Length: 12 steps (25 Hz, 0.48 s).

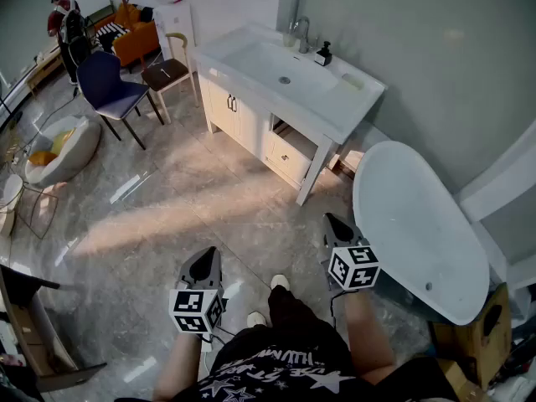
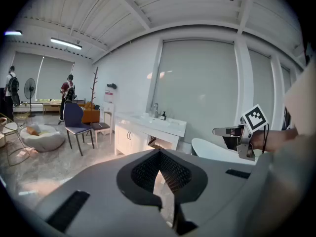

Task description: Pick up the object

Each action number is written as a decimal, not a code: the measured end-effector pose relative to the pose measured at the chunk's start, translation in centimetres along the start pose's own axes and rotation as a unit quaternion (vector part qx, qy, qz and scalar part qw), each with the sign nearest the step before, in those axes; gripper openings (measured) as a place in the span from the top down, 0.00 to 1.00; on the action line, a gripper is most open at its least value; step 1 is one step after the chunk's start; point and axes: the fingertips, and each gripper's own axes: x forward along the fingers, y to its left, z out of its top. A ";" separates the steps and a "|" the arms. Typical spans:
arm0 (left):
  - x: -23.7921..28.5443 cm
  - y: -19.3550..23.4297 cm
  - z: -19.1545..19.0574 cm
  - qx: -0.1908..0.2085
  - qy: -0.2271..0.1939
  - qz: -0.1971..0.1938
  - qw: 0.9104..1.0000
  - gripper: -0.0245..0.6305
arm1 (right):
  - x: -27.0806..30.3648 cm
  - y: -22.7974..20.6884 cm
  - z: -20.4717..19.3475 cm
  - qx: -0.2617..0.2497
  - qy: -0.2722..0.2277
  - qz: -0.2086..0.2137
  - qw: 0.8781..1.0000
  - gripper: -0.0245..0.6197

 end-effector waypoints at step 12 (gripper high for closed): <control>-0.9 1.3 -0.5 0.010 0.007 0.006 1.000 0.94 | 0.0 1.1 -1.2 -0.009 0.020 0.002 1.000 0.94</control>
